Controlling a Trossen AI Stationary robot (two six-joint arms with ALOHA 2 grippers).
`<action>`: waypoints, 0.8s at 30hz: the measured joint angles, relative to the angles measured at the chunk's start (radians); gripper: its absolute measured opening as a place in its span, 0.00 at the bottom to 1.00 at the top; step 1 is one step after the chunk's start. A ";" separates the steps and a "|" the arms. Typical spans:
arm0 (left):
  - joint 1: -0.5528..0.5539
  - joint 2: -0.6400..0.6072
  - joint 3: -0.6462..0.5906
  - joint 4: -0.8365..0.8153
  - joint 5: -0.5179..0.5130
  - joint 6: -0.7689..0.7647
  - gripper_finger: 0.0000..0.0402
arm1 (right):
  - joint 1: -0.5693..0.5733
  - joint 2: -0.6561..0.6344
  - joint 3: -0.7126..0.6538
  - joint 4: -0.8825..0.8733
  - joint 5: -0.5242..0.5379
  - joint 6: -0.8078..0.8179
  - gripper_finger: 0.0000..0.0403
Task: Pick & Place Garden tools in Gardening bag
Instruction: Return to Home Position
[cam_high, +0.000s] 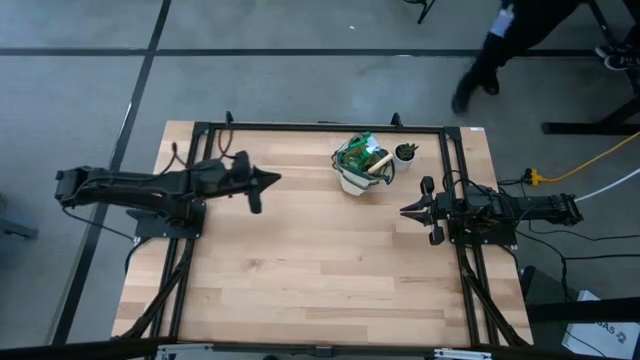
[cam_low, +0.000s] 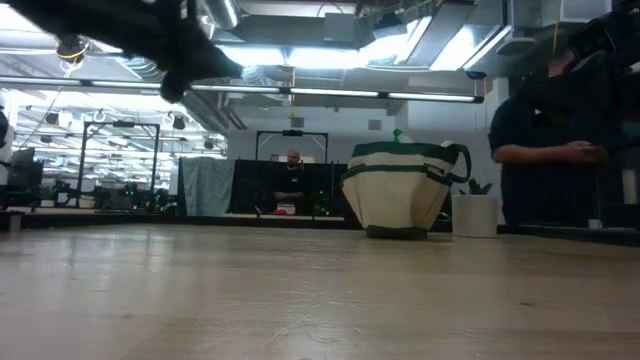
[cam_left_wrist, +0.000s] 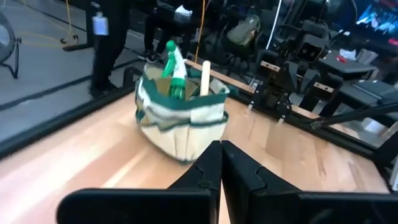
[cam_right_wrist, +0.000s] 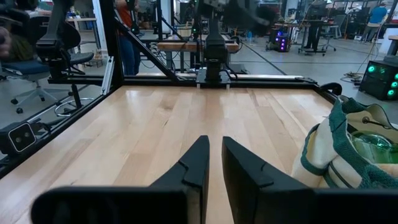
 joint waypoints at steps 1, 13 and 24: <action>0.000 -0.031 -0.028 0.000 0.000 -0.011 0.00 | 0.000 0.000 0.000 0.000 0.000 0.000 0.12; 0.000 -0.374 -0.274 0.020 0.000 0.020 0.01 | 0.000 0.000 0.000 0.000 0.000 0.000 0.12; 0.000 -0.632 -0.402 0.013 0.003 0.078 0.01 | 0.000 0.000 0.000 0.000 0.000 0.000 0.12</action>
